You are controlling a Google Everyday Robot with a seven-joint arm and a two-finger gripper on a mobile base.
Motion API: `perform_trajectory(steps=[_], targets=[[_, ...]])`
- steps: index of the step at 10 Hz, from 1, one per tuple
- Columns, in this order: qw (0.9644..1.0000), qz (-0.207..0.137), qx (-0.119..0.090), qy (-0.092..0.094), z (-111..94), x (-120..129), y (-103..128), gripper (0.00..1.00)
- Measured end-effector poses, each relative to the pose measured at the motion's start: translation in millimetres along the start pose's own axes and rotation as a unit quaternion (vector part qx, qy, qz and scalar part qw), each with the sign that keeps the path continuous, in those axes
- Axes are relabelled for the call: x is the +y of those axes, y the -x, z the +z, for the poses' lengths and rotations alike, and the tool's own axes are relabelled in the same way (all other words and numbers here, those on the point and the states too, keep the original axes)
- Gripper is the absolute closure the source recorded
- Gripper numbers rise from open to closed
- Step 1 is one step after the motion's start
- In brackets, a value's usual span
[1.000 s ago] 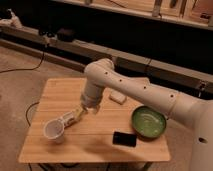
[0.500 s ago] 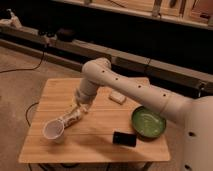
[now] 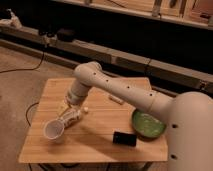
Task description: Pick up the ceramic cup
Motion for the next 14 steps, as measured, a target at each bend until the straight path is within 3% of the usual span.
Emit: perform_trajectory(steps=[3, 7, 11, 14], targets=[[0.9996, -0.023, -0.013, -0.011, 18, -13, -15, 0.35], [0.9964, -0.031, -0.071, -0.035, 41, -34, -5, 0.35], [0.9965, -0.027, -0.073, -0.031, 40, -31, -4, 0.35], [0.9918, 0.021, -0.126, -0.001, 34, -21, 23, 0.35]])
